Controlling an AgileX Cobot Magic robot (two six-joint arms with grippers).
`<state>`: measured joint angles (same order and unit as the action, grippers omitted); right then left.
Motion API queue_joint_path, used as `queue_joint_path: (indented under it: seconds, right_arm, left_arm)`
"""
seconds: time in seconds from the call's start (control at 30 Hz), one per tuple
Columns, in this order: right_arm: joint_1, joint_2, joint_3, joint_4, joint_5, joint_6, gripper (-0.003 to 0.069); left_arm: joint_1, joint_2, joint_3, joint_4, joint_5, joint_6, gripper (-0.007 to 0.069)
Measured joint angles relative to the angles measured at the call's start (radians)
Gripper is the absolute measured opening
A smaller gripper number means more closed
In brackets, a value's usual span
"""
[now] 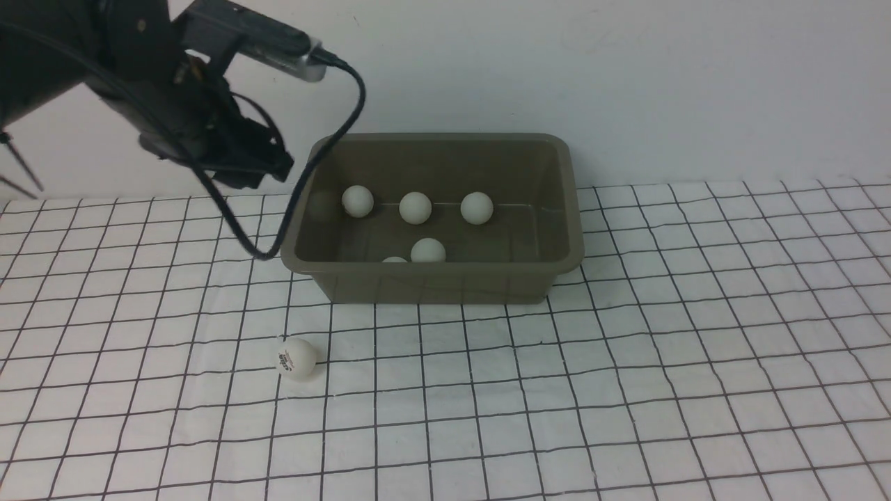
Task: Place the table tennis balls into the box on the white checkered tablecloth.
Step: 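Drop the ball into the bin, then reach for and grasp a ping pong ball on the table beside the basket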
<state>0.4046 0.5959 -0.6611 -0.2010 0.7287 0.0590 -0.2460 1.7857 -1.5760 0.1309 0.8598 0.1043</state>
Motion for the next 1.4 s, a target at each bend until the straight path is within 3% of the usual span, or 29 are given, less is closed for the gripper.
queue_joint_path:
  seconds: [0.23, 0.57, 0.83, 1.2, 1.4]
  right_arm:
    - [0.000, 0.000, 0.000, 0.000, 0.000, 0.000, -0.0018]
    - [0.000, 0.000, 0.000, 0.002, 0.000, 0.000, -0.0018]
    - [0.000, 0.000, 0.000, 0.003, 0.000, 0.000, -0.0018]
    - [0.000, 0.000, 0.000, 0.003, 0.000, 0.000, -0.0018]
    - [0.000, 0.000, 0.000, 0.003, 0.000, 0.000, -0.0018]
  left_arm:
    - [-0.056, 0.220, -0.150, -0.011, -0.001, 0.015, 0.0356]
    - [-0.094, 0.308, -0.241, -0.013, -0.004, 0.086, 0.0360]
    - [-0.105, 0.313, -0.288, -0.027, 0.030, 0.103, 0.0493]
    - [-0.082, 0.160, -0.335, -0.036, 0.284, 0.103, 0.0473]
    - [-0.002, 0.001, -0.132, -0.095, 0.332, 0.094, 0.0426]
